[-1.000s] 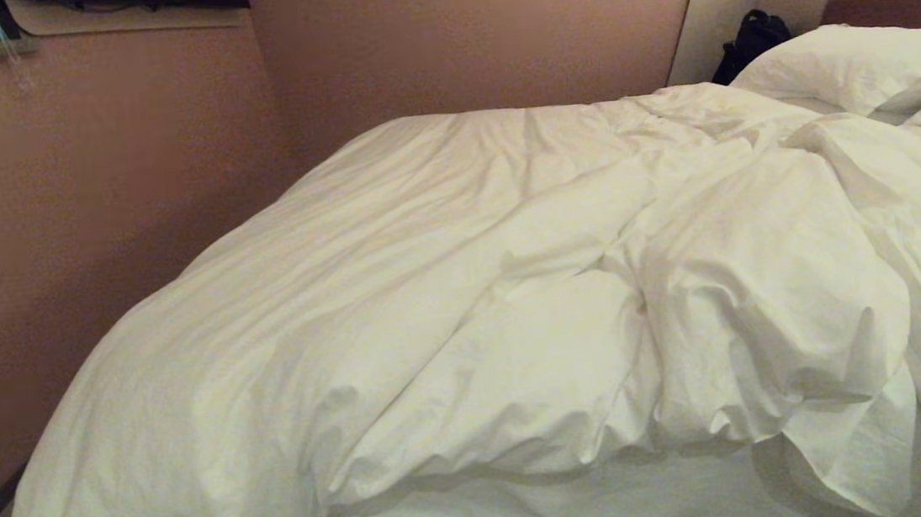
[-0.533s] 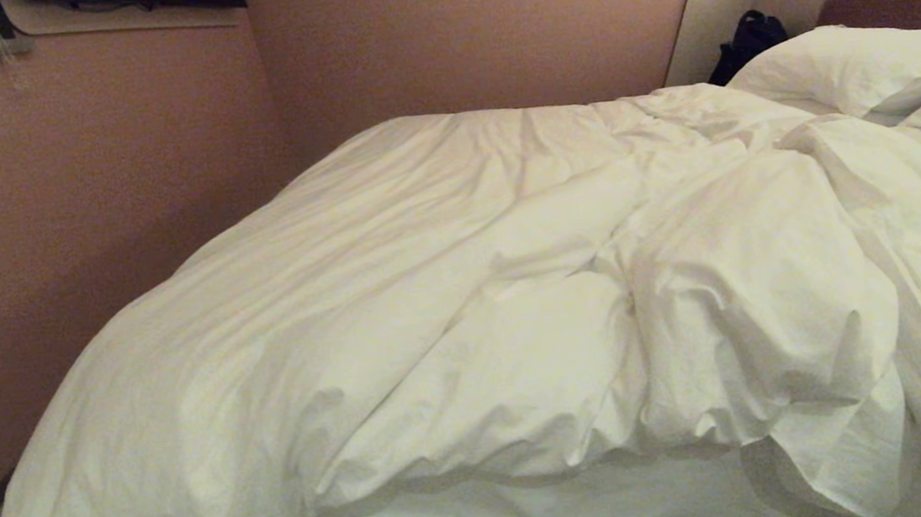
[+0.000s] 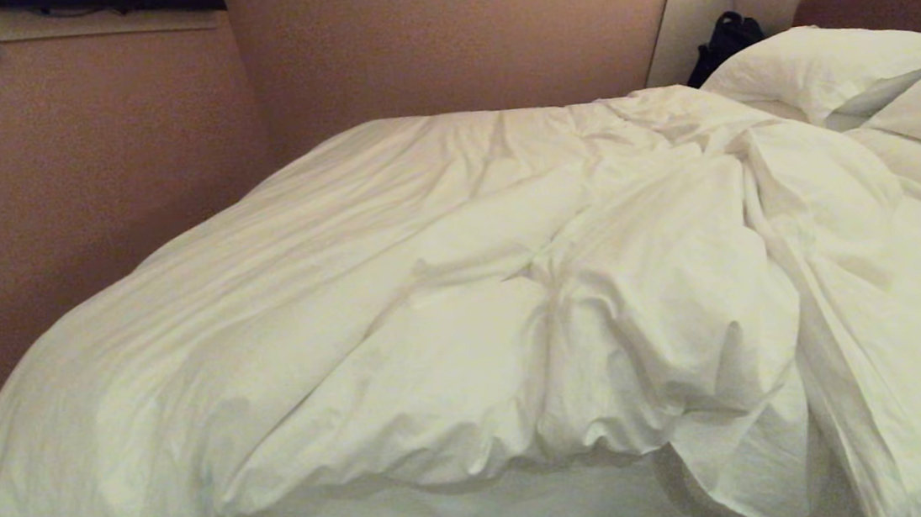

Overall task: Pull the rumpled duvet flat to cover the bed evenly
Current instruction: Hold the folded corner of the quilt

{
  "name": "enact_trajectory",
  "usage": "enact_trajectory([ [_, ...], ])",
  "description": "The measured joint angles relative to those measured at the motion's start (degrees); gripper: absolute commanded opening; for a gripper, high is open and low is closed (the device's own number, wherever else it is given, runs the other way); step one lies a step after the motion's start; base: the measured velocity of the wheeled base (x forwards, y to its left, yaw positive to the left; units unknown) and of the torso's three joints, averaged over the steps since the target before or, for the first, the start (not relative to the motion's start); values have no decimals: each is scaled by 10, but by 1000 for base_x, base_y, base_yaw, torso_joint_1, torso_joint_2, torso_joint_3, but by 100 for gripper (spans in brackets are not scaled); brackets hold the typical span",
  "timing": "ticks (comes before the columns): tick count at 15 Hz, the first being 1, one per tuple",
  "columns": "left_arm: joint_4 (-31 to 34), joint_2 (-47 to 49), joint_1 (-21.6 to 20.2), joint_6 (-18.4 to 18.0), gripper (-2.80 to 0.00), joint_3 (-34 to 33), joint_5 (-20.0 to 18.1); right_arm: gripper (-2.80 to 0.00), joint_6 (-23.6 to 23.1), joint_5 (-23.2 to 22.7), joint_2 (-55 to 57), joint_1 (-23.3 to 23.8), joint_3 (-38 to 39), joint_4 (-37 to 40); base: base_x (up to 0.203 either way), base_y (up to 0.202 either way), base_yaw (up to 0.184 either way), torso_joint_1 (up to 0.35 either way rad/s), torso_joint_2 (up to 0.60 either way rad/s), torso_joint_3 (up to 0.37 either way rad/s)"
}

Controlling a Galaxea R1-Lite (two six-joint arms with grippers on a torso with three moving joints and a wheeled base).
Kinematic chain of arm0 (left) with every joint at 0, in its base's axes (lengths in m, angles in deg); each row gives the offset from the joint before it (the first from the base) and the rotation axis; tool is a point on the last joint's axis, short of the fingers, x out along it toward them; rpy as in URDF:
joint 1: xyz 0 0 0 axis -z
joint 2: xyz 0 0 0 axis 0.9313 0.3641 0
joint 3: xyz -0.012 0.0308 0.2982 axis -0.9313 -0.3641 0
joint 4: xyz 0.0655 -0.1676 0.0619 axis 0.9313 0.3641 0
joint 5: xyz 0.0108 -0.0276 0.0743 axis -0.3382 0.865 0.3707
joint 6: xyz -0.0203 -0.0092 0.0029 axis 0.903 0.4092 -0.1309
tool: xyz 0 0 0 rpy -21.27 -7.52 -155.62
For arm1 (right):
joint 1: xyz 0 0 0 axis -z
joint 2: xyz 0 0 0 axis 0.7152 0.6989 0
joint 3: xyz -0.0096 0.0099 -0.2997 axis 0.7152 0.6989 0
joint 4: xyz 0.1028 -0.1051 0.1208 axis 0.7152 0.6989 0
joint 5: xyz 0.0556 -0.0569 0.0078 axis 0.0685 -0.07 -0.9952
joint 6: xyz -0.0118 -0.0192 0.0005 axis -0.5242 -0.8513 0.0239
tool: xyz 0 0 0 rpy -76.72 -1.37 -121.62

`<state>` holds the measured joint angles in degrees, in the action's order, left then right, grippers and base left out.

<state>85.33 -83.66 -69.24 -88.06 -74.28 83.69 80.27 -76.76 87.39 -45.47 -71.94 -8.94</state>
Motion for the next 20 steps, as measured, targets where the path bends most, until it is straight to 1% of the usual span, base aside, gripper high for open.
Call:
enact_trajectory([
  [17, 0, 0, 0, 1, -280, 0, 0, -280, 0, 0, 0, 0, 0, 0, 0, -194, 1, 4, 3, 2],
  [20, 0, 0, 0, 8, -280, 0, 0, -280, 0, 0, 0, 0, 0, 0, 0, -192, 0, 4, 3, 2],
])
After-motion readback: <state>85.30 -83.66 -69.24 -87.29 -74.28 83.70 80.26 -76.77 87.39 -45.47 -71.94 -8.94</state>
